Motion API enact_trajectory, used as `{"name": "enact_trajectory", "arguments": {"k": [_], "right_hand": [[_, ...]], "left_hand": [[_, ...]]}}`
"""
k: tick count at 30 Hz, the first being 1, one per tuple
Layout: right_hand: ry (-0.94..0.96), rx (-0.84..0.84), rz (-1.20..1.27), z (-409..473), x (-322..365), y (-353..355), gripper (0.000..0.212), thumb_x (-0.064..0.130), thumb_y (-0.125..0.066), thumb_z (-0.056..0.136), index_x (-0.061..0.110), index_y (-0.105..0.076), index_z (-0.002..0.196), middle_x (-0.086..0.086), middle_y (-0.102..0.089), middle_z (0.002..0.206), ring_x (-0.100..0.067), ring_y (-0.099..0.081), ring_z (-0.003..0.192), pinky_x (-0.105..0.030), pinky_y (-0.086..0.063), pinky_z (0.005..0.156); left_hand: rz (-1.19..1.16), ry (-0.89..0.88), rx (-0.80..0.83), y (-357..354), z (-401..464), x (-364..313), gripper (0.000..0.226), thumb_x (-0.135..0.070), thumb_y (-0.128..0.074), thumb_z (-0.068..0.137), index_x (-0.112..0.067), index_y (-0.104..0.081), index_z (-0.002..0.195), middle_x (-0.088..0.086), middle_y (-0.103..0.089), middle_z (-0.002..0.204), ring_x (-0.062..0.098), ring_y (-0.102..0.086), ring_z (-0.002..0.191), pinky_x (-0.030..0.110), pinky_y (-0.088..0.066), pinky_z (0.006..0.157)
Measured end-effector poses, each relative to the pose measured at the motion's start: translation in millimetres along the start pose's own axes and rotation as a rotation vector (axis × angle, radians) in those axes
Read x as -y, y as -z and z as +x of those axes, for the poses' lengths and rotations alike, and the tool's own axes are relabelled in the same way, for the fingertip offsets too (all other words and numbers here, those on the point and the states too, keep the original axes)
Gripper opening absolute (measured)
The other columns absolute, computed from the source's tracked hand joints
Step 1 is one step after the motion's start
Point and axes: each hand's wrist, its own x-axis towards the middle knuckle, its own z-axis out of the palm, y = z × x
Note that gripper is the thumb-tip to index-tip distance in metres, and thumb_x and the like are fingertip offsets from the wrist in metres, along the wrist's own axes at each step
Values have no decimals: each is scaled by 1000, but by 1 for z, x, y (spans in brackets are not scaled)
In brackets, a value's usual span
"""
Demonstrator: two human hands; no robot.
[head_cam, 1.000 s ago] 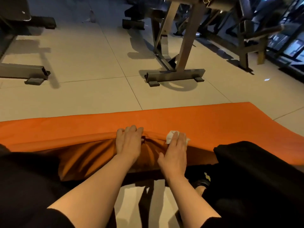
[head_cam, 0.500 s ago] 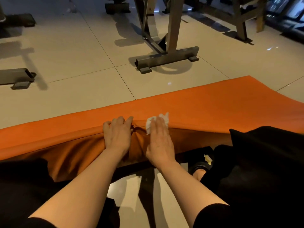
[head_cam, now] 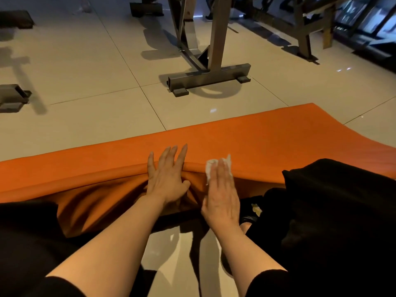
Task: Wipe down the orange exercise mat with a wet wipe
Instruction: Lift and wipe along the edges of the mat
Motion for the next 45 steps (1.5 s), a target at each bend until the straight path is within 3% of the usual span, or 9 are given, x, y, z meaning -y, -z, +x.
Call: {"name": "enact_trajectory", "arguments": {"k": [8, 11, 17, 20, 25, 34, 38, 41, 45], "right_hand": [[100, 46, -104, -3, -20, 5, 96, 15, -70, 73, 1, -19, 152, -17, -16, 160, -26, -11, 149, -38, -8, 118], [-135, -20, -169, -6, -49, 15, 97, 16, -72, 72, 1, -19, 152, -18, -18, 159, -29, -13, 148, -43, -13, 120], [-348, 36, 94, 10, -52, 22, 103, 15, -63, 85, 6, 15, 152, -9, 30, 157, -25, 31, 143, -29, -16, 117], [-296, 61, 138, 24, -52, 21, 103, 10, -60, 83, 4, 18, 150, -9, 36, 154, -25, 37, 140, -30, -17, 120], [-207, 138, 224, 45, -56, 24, 105, 3, -59, 76, 3, 16, 150, -8, 35, 154, -25, 36, 140, -31, -3, 122], [208, 194, 171, 36, -49, 23, 99, 7, -65, 78, 6, -1, 154, -9, 9, 162, -17, 19, 145, -30, -3, 121], [80, 18, -19, 24, -80, 23, 95, 7, -68, 73, 6, -17, 153, -13, -16, 160, -22, -10, 149, -30, -6, 119], [-84, -6, 35, 21, -85, 28, 93, 8, -63, 82, 6, -4, 154, -12, -3, 162, -23, 2, 150, -29, 2, 119], [241, 139, 132, 28, -56, 28, 88, 2, -60, 81, 4, -11, 154, -12, -5, 162, -23, 0, 150, -29, -4, 121]], "left_hand": [[32, 20, -9, -5, 12, 2, 58, -70, -28, 91, -51, -22, 146, 1, -18, 158, 20, -2, 147, 55, 13, 114], [65, 67, -70, -7, 12, -4, 52, -63, -29, 95, -48, -30, 144, 4, -27, 154, 22, -10, 146, 56, 10, 113], [173, 51, -111, -7, 14, -41, 58, -41, -42, 96, -41, -20, 150, 0, -25, 157, 27, -2, 148, 64, 13, 107], [203, -115, -131, -15, 8, -72, 59, -33, -46, 91, -24, -34, 148, -2, -41, 149, 19, -28, 143, 58, 6, 112], [166, -49, -181, -18, 11, -82, 48, -51, -49, 92, -20, -56, 128, 3, -65, 105, 25, -63, 92, 38, -42, 84], [101, 55, -154, -16, 30, -77, 22, -36, -43, 100, -26, -54, 116, -1, -59, 100, 23, -61, 91, 31, -34, 60], [84, 87, -110, -14, 34, -80, 28, -43, -40, 100, -25, -56, 115, 0, -59, 102, 24, -60, 94, 32, -34, 60], [103, 106, -104, -14, 32, -82, 31, -44, -38, 101, -26, -56, 118, 1, -59, 103, 24, -60, 95, 32, -34, 61], [107, 124, -117, -12, 25, -87, 21, -32, -43, 100, -24, -56, 115, 0, -58, 102, 24, -60, 93, 33, -33, 61]]}}
